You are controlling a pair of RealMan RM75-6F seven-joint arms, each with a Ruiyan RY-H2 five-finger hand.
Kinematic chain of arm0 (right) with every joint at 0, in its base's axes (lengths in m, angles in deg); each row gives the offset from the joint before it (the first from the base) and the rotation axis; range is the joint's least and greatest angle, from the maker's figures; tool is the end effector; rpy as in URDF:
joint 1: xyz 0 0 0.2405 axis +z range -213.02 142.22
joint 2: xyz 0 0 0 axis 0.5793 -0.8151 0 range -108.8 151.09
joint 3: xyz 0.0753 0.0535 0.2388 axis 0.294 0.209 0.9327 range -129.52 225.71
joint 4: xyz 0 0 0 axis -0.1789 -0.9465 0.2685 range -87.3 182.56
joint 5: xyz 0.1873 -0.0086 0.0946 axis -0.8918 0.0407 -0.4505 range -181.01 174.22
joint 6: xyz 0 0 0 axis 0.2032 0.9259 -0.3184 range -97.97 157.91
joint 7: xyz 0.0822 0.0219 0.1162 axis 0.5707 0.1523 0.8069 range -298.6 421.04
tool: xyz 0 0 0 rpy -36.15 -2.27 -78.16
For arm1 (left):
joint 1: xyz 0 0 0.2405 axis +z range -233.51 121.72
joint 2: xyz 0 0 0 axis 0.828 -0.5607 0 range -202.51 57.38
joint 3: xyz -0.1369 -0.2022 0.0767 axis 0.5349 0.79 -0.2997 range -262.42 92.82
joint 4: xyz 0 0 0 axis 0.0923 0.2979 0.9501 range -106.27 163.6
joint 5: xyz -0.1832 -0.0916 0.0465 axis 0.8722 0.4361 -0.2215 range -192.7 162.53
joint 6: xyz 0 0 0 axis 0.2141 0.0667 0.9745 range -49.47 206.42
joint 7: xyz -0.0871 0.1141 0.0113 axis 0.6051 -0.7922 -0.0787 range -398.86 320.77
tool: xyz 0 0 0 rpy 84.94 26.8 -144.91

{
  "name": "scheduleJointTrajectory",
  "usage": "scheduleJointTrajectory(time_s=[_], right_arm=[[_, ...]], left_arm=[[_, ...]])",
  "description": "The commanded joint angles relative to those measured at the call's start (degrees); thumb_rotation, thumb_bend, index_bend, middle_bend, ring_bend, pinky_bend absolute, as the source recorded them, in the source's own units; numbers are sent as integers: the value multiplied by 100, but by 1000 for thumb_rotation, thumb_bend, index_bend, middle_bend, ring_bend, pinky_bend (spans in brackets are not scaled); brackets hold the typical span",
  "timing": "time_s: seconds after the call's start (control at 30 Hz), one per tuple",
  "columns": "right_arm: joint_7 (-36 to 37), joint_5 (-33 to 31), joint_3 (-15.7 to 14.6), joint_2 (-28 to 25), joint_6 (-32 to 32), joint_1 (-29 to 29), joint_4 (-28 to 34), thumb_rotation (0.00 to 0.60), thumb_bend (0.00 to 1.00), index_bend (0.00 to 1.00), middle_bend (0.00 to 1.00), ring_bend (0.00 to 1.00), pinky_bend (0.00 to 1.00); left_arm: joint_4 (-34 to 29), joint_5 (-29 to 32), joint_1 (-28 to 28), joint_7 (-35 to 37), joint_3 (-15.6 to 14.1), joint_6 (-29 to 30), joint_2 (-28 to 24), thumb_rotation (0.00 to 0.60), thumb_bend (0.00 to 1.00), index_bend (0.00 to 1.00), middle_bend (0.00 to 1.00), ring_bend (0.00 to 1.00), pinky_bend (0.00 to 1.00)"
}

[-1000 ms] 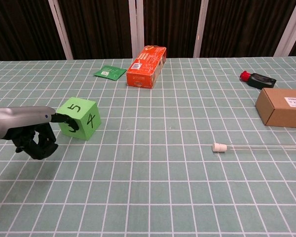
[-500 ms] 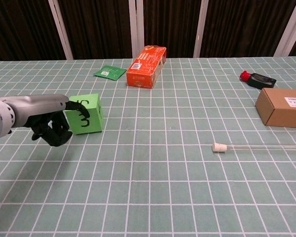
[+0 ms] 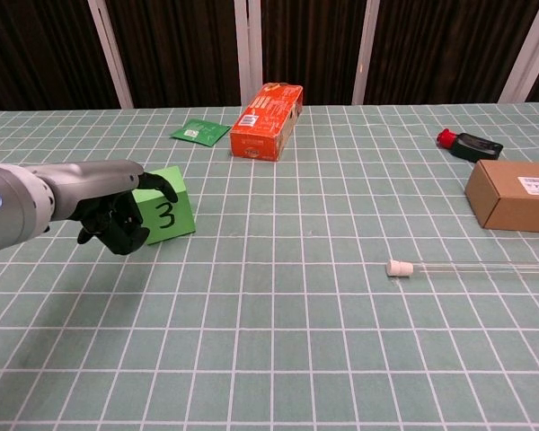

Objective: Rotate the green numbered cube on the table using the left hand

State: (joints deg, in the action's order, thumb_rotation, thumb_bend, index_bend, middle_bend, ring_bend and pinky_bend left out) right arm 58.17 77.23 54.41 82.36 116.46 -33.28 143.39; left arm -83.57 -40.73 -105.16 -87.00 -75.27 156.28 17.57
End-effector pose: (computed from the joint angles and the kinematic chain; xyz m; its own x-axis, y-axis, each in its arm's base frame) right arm -0.3171 -0.1771 0.1864 0.4278 0.0568 0.9021 -0.8999 0.1204 0.4192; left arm -0.1045 0.2819 -0.0170 0.4150 0.4500 0.7908 0.9047 -0.1115 -0.4113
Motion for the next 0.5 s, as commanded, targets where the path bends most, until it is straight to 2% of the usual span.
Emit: scheduleJointTrajectory(time_s=[0.03,0.5], right_arm=[[-20,-17,4,6,-3,-1,0,600,45,65,0,0,0],[-94,-74,21,37,-37,14,-11,600,44,65,0,0,0]], left_arm=[[77,24,-31,-55,24,23,58,600,705,156,714,543,689],[431,178,-117,-146,207,-21,217,600,705,156,713,543,689]])
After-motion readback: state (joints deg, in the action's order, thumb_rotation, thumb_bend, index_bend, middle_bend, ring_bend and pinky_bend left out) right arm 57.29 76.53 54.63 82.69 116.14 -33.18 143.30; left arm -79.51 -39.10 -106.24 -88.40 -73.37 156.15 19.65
